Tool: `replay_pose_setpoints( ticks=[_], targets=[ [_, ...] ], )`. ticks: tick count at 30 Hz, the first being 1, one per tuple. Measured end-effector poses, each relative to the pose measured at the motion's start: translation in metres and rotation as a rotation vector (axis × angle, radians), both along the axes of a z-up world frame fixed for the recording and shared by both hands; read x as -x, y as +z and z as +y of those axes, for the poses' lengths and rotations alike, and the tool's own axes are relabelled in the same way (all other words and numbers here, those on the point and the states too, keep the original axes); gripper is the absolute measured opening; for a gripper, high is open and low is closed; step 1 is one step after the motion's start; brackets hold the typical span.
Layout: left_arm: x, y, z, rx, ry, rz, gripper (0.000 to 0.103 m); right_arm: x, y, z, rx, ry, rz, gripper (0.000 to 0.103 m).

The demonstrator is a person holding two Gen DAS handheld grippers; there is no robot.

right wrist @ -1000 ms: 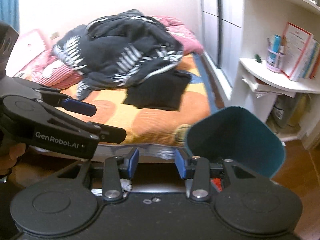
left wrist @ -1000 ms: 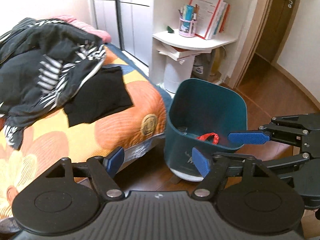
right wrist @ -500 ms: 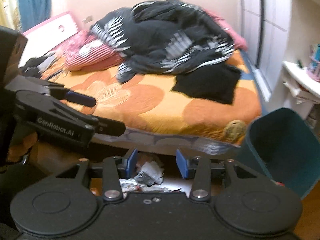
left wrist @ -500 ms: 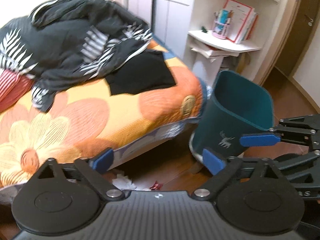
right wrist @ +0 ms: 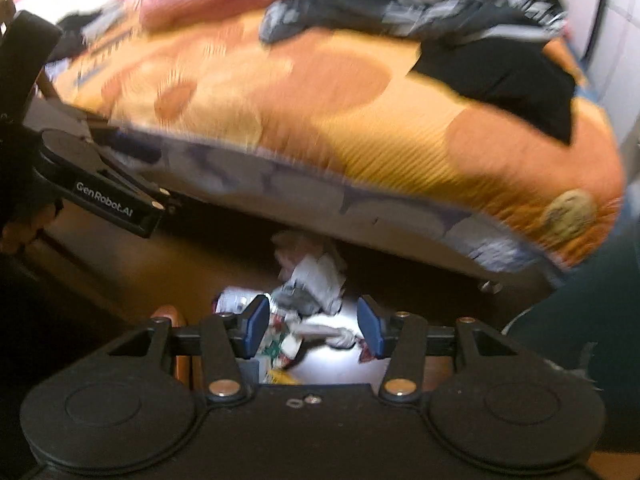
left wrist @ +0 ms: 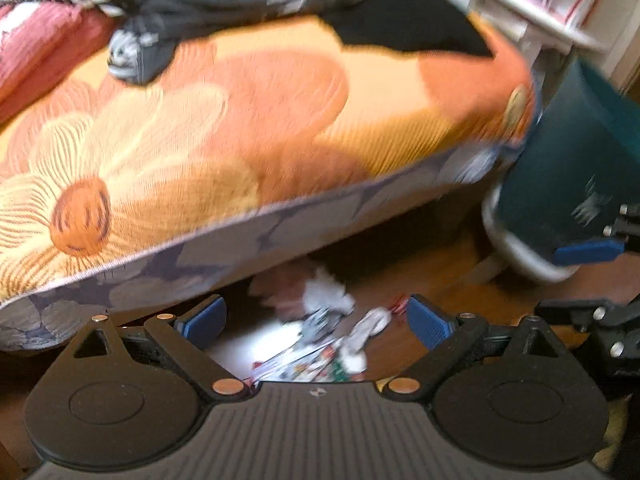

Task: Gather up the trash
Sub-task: 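Move both grippers back under the bed toward the remaining trash, then grasp the blue-grey wrapper with left gripper while right grasps white tissue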

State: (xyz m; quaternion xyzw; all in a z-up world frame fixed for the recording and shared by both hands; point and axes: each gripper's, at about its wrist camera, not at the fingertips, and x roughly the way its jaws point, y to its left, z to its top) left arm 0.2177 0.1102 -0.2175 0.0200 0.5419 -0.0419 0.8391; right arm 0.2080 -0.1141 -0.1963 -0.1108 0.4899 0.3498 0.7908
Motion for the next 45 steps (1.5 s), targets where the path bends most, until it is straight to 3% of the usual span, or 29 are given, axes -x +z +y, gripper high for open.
replay_pose_setpoints(
  ticks=[8,13,24,31,36,41,45],
  targets=[
    [-0.021,-0.08,0.03,-0.069,-0.032,0.091,0.097,-0.037,-0.074,0.028,0.076,-0.05,0.152,0.049],
    [-0.035,-0.125,0.042,-0.062,-0.04,0.137,0.097,-0.059,-0.122,0.037,0.091,-0.114,0.237,0.049],
    [-0.05,-0.204,0.01,-0.041,-0.164,0.167,0.097,-0.095,-0.241,0.044,0.059,-0.384,0.531,0.049],
    [-0.064,-0.254,0.013,-0.04,-0.097,0.212,0.097,-0.107,-0.298,0.043,0.05,-0.582,0.647,0.048],
    [-0.067,-0.279,0.013,-0.013,-0.078,0.241,0.096,-0.11,-0.331,0.05,0.078,-0.632,0.732,0.048],
    [-0.066,-0.3,0.01,0.012,-0.083,0.27,0.086,-0.112,-0.358,0.064,0.117,-0.633,0.788,0.048],
    [-0.067,-0.311,0.008,0.031,-0.09,0.284,0.07,-0.109,-0.371,0.072,0.137,-0.634,0.815,0.046]
  ],
)
